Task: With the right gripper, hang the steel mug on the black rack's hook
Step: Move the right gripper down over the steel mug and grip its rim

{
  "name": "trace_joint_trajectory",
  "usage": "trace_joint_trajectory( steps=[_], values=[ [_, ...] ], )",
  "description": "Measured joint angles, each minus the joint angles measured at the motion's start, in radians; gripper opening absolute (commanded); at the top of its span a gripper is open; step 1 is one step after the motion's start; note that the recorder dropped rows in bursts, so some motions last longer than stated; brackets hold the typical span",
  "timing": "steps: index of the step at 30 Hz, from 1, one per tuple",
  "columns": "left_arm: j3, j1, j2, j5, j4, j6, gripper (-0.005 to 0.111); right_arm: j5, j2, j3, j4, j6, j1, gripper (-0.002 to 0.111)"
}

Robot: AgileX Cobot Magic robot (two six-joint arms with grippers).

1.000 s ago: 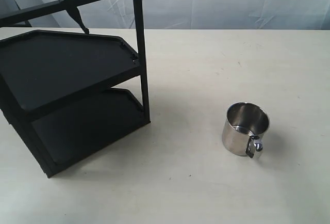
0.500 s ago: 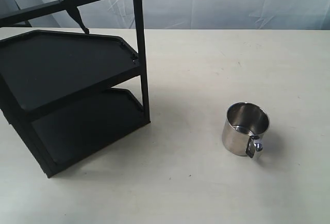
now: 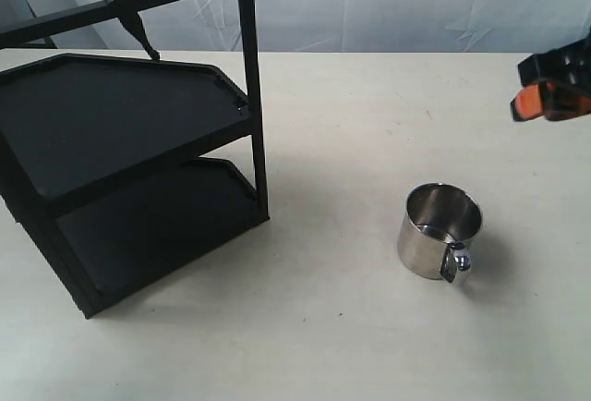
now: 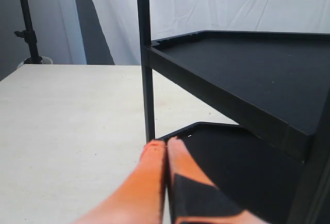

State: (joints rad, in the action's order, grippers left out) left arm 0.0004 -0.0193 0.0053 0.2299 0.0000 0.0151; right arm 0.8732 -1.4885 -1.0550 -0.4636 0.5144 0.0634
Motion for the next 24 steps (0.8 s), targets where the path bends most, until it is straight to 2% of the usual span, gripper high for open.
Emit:
trace_joint_trajectory(
  steps=[13,20,24],
  values=[
    [0.000,0.000,0.000,0.000,0.000,0.000,0.002,-0.007,-0.253,0.000,0.014,0.045,-0.169,0.054],
    [0.000,0.000,0.000,0.000,0.000,0.000,0.002,-0.063,-0.264,0.000,0.070,0.013,-0.179,0.049],
    [0.000,0.000,0.000,0.000,0.000,0.000,0.002,-0.087,-0.264,0.000,0.073,0.049,-0.179,0.051]
  ],
)
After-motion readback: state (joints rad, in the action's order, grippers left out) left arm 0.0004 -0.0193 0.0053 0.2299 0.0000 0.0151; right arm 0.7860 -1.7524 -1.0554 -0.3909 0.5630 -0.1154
